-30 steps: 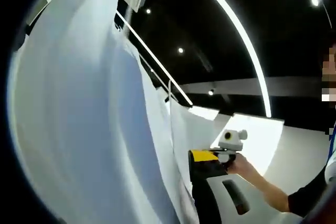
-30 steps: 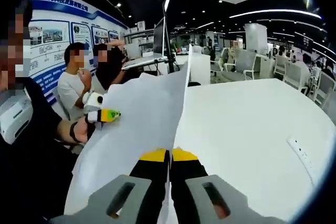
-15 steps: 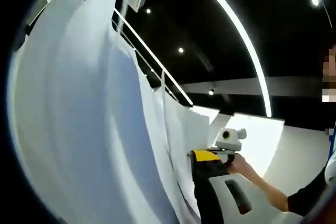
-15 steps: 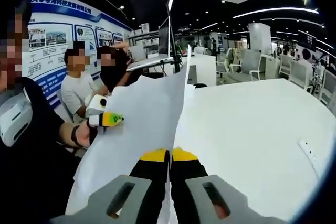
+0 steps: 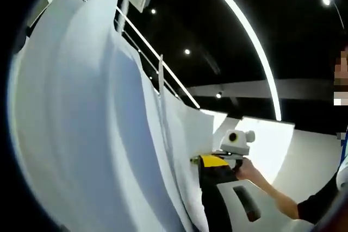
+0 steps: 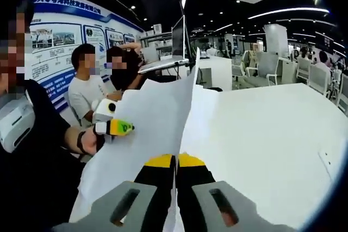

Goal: Organize the stack of printing papers by aligning and flattening the scattered papers on the table

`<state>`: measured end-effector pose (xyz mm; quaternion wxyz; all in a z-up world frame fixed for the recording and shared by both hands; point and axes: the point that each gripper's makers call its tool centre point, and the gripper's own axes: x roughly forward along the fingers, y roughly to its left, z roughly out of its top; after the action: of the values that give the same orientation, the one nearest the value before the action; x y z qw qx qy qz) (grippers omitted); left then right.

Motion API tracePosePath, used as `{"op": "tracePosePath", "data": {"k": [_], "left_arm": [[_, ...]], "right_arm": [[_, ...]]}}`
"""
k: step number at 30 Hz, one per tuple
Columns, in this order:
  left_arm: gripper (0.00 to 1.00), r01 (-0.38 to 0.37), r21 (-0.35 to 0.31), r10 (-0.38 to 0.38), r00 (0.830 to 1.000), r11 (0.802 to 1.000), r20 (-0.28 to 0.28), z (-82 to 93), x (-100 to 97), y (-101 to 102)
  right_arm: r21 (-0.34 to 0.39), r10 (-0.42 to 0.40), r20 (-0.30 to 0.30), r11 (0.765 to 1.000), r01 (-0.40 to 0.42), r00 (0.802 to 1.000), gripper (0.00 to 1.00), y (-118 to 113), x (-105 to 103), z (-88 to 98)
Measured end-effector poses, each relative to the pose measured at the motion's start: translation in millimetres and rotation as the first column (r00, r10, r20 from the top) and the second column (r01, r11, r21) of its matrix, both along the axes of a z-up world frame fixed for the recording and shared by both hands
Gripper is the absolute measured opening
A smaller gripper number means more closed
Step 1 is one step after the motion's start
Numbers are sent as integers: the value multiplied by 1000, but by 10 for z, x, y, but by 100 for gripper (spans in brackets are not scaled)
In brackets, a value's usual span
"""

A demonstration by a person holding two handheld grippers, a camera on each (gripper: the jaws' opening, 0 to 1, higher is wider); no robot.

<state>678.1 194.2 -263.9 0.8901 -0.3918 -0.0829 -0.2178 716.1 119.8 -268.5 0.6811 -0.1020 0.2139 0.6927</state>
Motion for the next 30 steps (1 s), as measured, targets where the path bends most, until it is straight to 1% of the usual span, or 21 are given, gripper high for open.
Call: {"op": "tracePosePath", "data": {"k": [5,15,27,30], "left_arm": [[21,0,0,0,1000,1000,0,0,-4,-9],[21,1,-1,-1,1000,1000,1,1,-4,-14],[20,-3,0,3,1000,1000,0,0,4,-1],[19,-3,-3,3,1000,1000,0,-1,6,9]], "right_arm": [[-1,20,0,1000,-20,1000,0,73,-12,-31],[6,20,-19,1000,-20,1000,0,117,7,-59],[13,21,-27,1000,-20,999,0,168,-6,-62],[11,22,-21,1000,-22,1000,0,178,-7,-61]]}}
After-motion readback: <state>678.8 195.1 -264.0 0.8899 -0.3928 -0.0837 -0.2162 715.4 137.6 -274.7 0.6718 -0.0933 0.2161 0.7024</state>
